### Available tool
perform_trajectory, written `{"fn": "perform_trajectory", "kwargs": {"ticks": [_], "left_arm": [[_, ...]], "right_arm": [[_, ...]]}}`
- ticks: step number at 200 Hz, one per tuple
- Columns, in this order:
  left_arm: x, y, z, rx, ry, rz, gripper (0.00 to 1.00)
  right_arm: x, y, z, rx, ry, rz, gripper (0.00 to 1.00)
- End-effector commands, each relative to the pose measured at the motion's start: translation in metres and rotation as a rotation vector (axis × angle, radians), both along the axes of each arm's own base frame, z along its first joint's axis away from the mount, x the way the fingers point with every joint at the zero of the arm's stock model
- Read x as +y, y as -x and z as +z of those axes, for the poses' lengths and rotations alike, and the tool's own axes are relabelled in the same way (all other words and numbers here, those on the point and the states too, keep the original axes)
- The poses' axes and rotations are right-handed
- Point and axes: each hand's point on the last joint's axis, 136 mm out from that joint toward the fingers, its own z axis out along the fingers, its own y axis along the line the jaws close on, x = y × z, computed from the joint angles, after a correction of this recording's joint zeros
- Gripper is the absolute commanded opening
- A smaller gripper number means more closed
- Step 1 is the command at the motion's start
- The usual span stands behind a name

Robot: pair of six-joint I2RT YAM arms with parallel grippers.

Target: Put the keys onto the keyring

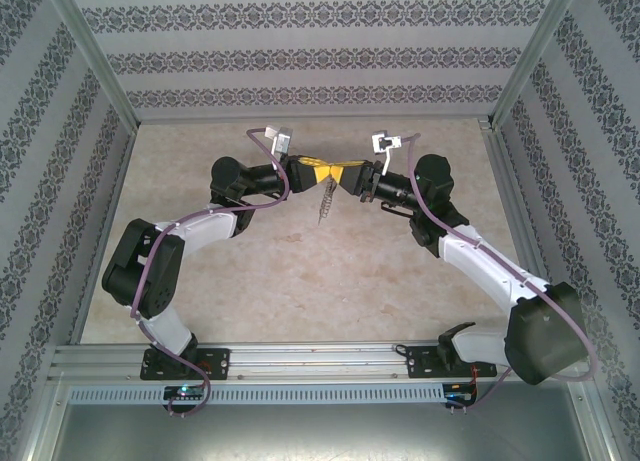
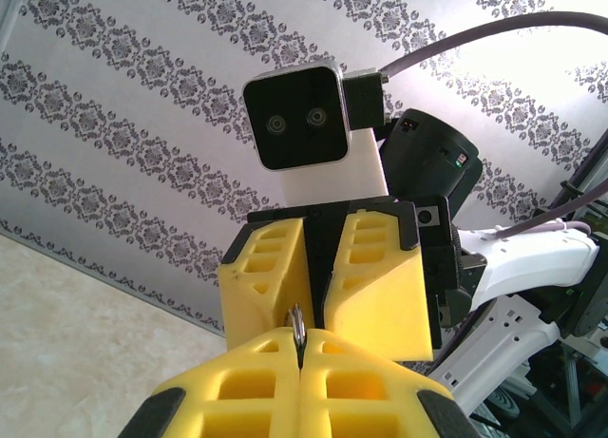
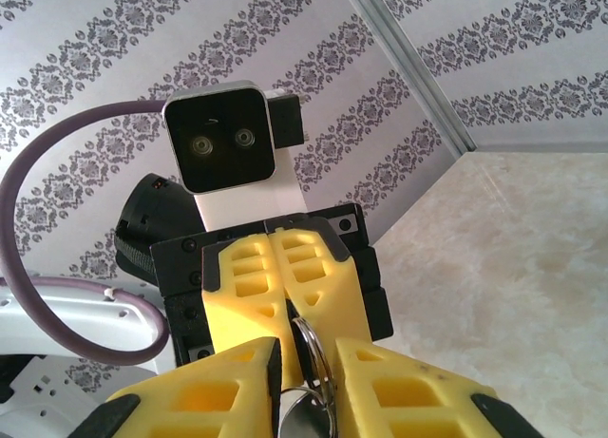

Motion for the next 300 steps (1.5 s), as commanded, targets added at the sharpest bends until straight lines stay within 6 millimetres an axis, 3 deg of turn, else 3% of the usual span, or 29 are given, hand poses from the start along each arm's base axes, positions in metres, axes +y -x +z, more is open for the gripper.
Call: {"fn": "perform_trajectory", "kwargs": {"ticks": [1, 43, 86, 130, 139, 170, 198, 241, 259, 300], "left_arm": [[0.000, 0.011, 0.012, -0.071, 0.027, -0.025, 0.00], [0.000, 0.011, 0.012, -0.074, 0.020, -0.016, 0.00], [0.000, 0.010, 0.011, -0.071, 0.019, -0.015, 0.00], [-0.001, 0.010, 0.012, -0.071, 0.019, -0.017, 0.00], [-0.001, 0.010, 0.012, -0.071, 0.019, -0.016, 0.00], [-0.001, 0.010, 0.012, -0.071, 0.018, -0.017, 0.00], [-0.001, 0.010, 0.011, -0.068, 0.016, -0.019, 0.00], [-0.001, 0.007, 0.010, -0.065, 0.012, -0.003, 0.00], [0.003, 0.001, 0.010, -0.062, 0.000, 0.028, 0.16], [0.026, -0.017, 0.012, -0.064, -0.052, 0.094, 0.28]], "right_arm": [[-0.003, 0.001, 0.007, -0.029, -0.022, 0.013, 0.19], [-0.009, 0.000, 0.005, -0.025, -0.020, -0.001, 0.15], [-0.009, 0.003, 0.005, -0.030, -0.022, 0.012, 0.00], [-0.004, 0.005, 0.005, -0.033, -0.022, 0.043, 0.00], [-0.003, 0.006, 0.005, -0.033, -0.023, 0.048, 0.11], [0.000, 0.006, 0.005, -0.033, -0.020, 0.062, 0.15], [0.002, 0.006, 0.004, -0.032, -0.018, 0.068, 0.00], [0.000, 0.004, 0.000, -0.039, 0.002, 0.057, 0.00], [-0.005, -0.002, -0.004, -0.031, 0.017, 0.044, 0.00], [-0.014, -0.012, -0.022, -0.019, 0.107, 0.047, 0.00]]}}
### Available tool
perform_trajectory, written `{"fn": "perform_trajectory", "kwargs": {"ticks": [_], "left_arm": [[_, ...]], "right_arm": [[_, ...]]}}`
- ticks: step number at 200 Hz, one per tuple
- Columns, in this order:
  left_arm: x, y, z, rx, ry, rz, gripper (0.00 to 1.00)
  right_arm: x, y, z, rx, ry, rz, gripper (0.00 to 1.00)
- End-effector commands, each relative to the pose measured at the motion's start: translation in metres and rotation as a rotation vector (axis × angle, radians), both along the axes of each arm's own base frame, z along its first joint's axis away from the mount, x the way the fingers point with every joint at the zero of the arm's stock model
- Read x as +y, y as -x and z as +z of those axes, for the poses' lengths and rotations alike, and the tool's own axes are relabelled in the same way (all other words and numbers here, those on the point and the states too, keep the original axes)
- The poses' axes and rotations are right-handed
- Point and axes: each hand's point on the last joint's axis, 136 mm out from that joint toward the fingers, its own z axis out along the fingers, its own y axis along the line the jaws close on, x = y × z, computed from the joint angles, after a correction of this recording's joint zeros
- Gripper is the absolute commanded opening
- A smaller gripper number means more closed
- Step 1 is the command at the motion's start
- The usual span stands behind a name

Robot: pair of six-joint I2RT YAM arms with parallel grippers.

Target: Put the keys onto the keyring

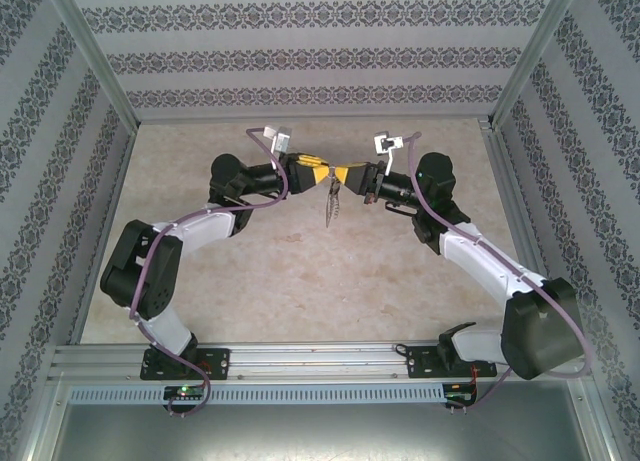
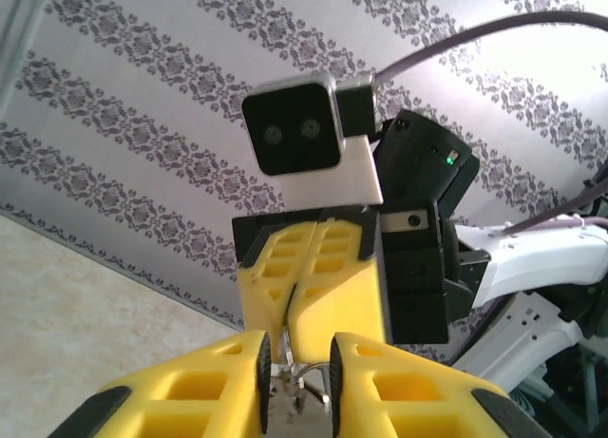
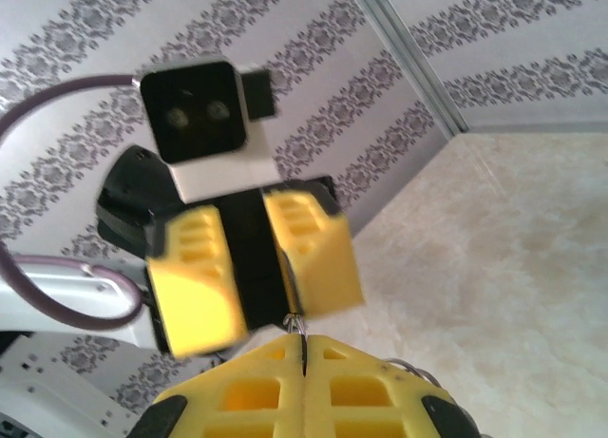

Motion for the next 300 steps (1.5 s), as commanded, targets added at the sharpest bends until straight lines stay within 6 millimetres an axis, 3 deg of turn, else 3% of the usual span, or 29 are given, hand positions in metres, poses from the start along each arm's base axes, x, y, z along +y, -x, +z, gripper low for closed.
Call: {"fn": "perform_trajectory", "kwargs": {"ticks": [1, 69, 118, 147, 300], "left_arm": [[0.019, -0.007, 0.018, -0.071, -0.022, 0.048, 0.28], [0.037, -0.038, -0.004, -0.048, -0.193, 0.086, 0.33], [0.041, -0.068, -0.015, -0.025, -0.289, 0.080, 0.35], [0.048, -0.081, -0.011, 0.008, -0.266, 0.048, 0.34], [0.020, -0.069, -0.030, 0.051, -0.266, -0.080, 0.32]], "right_arm": [[-0.002, -0.003, -0.003, -0.041, 0.067, 0.032, 0.00], [0.006, -0.033, -0.027, -0.070, 0.293, 0.109, 0.00], [0.012, -0.064, -0.023, -0.108, 0.433, 0.132, 0.00], [0.011, -0.070, -0.020, -0.115, 0.450, 0.153, 0.00], [0.028, -0.075, -0.014, -0.105, 0.401, 0.219, 0.00]]}}
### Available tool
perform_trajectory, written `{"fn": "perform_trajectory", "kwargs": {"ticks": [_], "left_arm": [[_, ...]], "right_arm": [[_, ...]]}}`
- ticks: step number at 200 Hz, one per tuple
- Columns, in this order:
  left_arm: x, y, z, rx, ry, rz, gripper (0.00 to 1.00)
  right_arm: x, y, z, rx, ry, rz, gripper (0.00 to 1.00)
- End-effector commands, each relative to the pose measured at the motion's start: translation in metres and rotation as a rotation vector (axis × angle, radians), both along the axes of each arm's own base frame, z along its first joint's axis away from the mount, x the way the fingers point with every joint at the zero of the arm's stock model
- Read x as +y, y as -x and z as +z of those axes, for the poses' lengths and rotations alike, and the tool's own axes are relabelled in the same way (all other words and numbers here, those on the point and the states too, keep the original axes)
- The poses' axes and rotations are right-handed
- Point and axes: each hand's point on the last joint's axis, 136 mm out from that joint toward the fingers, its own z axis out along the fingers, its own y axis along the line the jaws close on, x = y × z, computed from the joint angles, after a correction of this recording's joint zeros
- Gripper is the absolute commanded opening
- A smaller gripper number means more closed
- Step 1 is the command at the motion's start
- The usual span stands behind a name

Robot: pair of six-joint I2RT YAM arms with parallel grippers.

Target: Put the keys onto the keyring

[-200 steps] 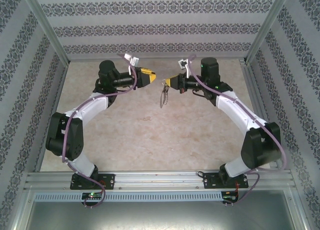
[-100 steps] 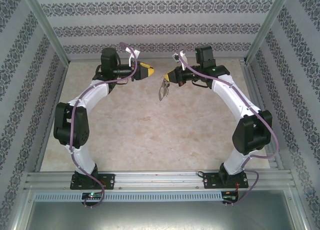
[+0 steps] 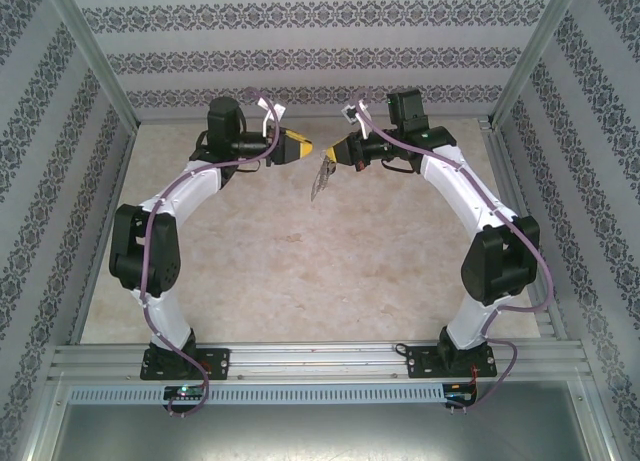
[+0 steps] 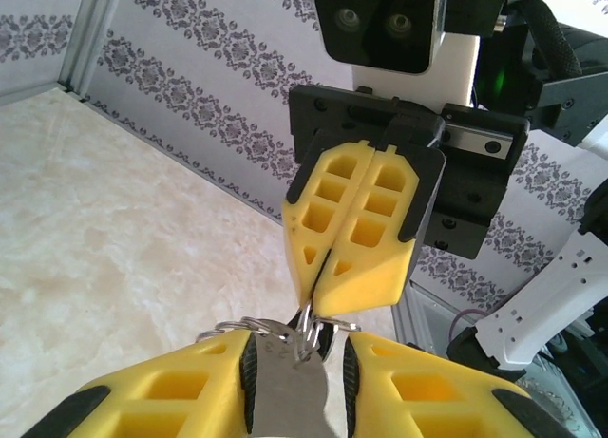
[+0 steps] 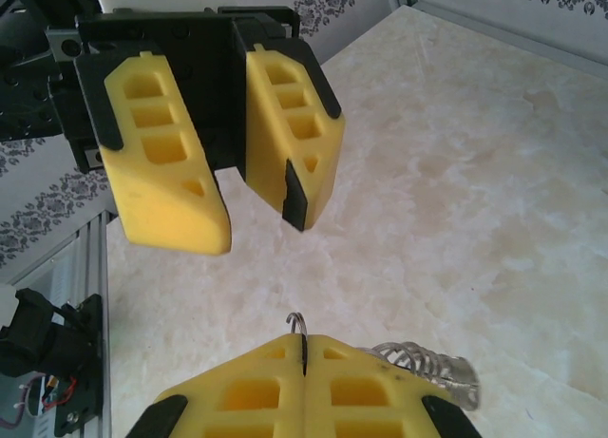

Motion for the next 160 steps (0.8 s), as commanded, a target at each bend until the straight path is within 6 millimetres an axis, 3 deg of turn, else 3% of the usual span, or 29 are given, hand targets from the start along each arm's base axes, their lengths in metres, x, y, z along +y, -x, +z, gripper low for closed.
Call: {"fn": "perform_trajectory", "kwargs": {"ticks": [1, 60, 127, 160], "left_arm": [[-0.011, 0.007, -0.002, -0.012, 0.002, -0.053, 0.32], [-0.024, 0.011, -0.009, 0.004, -0.006, -0.092, 0.28], [-0.027, 0.016, -0.031, 0.019, -0.098, -0.085, 0.28], [-0.029, 0.015, -0.030, 0.012, -0.102, -0.085, 0.25]], "right_arm": [[0.010, 0.000, 0.010, -0.029, -0.030, 0.041, 0.00], [0.012, -0.004, 0.007, -0.027, -0.029, 0.040, 0.00], [0.010, -0.006, 0.006, -0.023, -0.034, 0.033, 0.00], [0.010, -0.006, 0.006, -0.020, -0.036, 0.035, 0.00]]}}
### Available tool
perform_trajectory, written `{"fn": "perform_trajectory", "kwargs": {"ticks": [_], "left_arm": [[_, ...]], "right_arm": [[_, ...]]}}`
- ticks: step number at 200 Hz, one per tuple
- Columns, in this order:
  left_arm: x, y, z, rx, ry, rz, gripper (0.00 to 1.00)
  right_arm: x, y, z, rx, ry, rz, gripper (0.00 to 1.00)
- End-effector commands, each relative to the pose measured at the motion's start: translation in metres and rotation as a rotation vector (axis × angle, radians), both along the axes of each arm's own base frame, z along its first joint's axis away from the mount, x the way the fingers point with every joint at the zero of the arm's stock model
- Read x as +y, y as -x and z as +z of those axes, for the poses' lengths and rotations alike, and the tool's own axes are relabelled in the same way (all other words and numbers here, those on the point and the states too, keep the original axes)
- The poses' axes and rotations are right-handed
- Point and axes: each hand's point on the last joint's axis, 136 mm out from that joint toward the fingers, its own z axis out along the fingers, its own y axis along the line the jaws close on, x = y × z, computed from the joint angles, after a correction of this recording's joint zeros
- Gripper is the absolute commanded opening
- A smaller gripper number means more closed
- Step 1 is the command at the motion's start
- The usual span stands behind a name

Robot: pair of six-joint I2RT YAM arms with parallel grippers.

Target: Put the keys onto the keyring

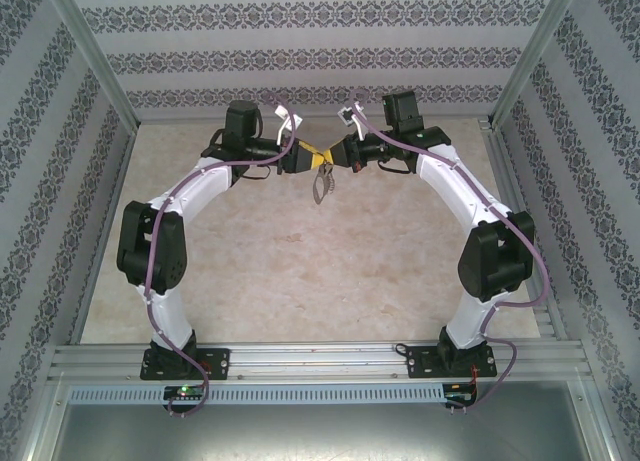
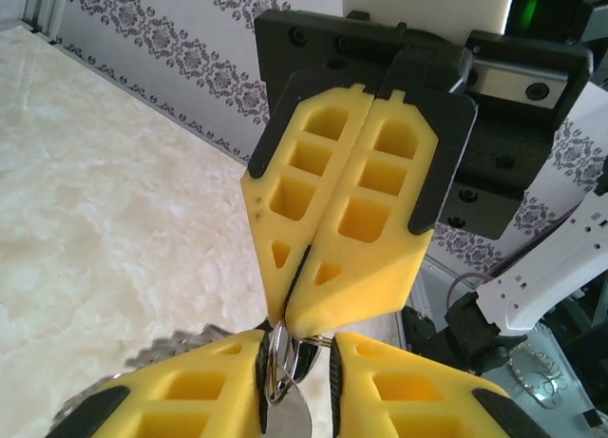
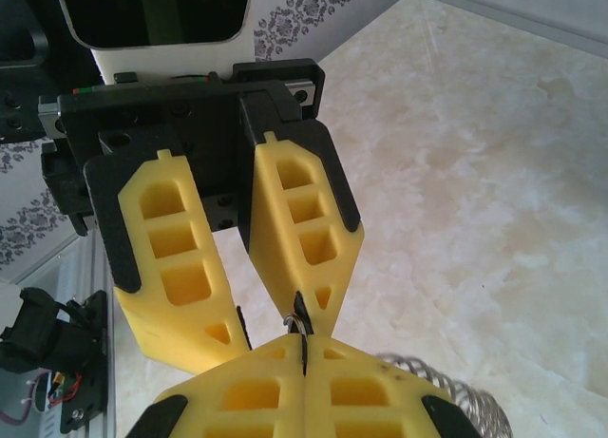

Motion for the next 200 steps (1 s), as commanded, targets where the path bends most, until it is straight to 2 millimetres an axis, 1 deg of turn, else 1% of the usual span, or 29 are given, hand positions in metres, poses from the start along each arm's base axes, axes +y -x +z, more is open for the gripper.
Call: {"fn": "perform_trajectory", "kwargs": {"ticks": [1, 14, 41, 86, 98, 107, 133, 151, 169, 200], "left_arm": [[-0.006, 0.004, -0.005, -0.014, -0.018, -0.028, 0.25], [-0.006, 0.003, -0.004, -0.014, -0.016, -0.026, 0.24], [-0.007, 0.003, -0.002, -0.018, -0.002, -0.026, 0.17], [-0.008, 0.000, 0.010, -0.034, 0.055, -0.023, 0.16], [-0.008, -0.001, 0.014, -0.040, 0.070, -0.020, 0.17], [-0.008, -0.002, 0.015, -0.038, 0.078, -0.020, 0.18], [-0.008, -0.003, 0.016, -0.039, 0.084, -0.022, 0.17], [-0.009, -0.003, 0.015, -0.035, 0.085, -0.025, 0.06], [-0.009, -0.003, 0.014, -0.033, 0.086, -0.028, 0.00], [-0.009, -0.002, 0.015, -0.039, 0.095, -0.030, 0.00]], "right_arm": [[0.005, -0.003, 0.015, -0.043, -0.037, 0.024, 0.00], [0.005, -0.003, 0.014, -0.039, -0.035, 0.024, 0.00], [0.004, -0.003, 0.012, -0.037, -0.032, 0.022, 0.00], [0.002, -0.002, 0.011, -0.035, -0.030, 0.022, 0.00], [0.002, -0.002, 0.011, -0.036, -0.030, 0.022, 0.00], [0.001, -0.002, 0.012, -0.037, -0.030, 0.019, 0.00], [0.000, -0.002, 0.013, -0.039, -0.032, 0.019, 0.00], [-0.001, -0.002, 0.013, -0.038, -0.033, 0.017, 0.00], [-0.001, -0.003, 0.013, -0.038, -0.034, 0.015, 0.00], [-0.001, -0.005, 0.014, -0.037, -0.040, 0.009, 0.00]]}}
